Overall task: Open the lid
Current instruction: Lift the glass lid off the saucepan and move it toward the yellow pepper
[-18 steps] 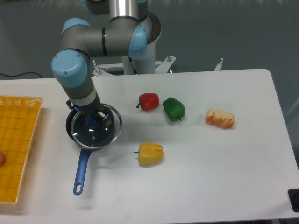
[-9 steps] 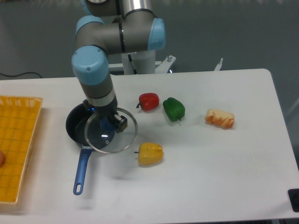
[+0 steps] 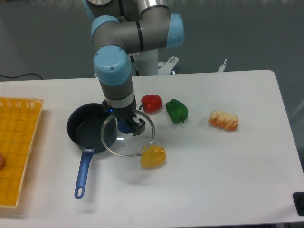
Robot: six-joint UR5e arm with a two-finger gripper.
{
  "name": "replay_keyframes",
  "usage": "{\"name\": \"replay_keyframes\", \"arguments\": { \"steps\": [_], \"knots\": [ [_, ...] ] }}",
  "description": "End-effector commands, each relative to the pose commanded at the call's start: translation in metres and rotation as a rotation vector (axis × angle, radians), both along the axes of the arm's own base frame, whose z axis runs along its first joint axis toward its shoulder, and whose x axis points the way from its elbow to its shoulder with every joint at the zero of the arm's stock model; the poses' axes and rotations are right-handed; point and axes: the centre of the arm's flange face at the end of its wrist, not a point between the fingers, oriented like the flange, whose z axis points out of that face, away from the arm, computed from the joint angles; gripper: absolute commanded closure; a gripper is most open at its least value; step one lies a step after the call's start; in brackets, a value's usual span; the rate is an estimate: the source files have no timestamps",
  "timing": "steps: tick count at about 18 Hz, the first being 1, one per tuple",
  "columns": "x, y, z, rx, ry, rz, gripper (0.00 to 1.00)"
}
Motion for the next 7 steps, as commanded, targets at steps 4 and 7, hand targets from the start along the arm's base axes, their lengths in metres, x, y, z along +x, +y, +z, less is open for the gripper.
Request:
{"name": "replay_keyframes", "arguments": {
  "steps": [4,7],
  "knots": [
    [-0.0056,-0.0057,-0.0050,-0.012,-0.010,0.012,0.42],
    [-0.0072,-0.0082,-0.0079,-0.017,-0.013,0.015,0.41]
  ]
}}
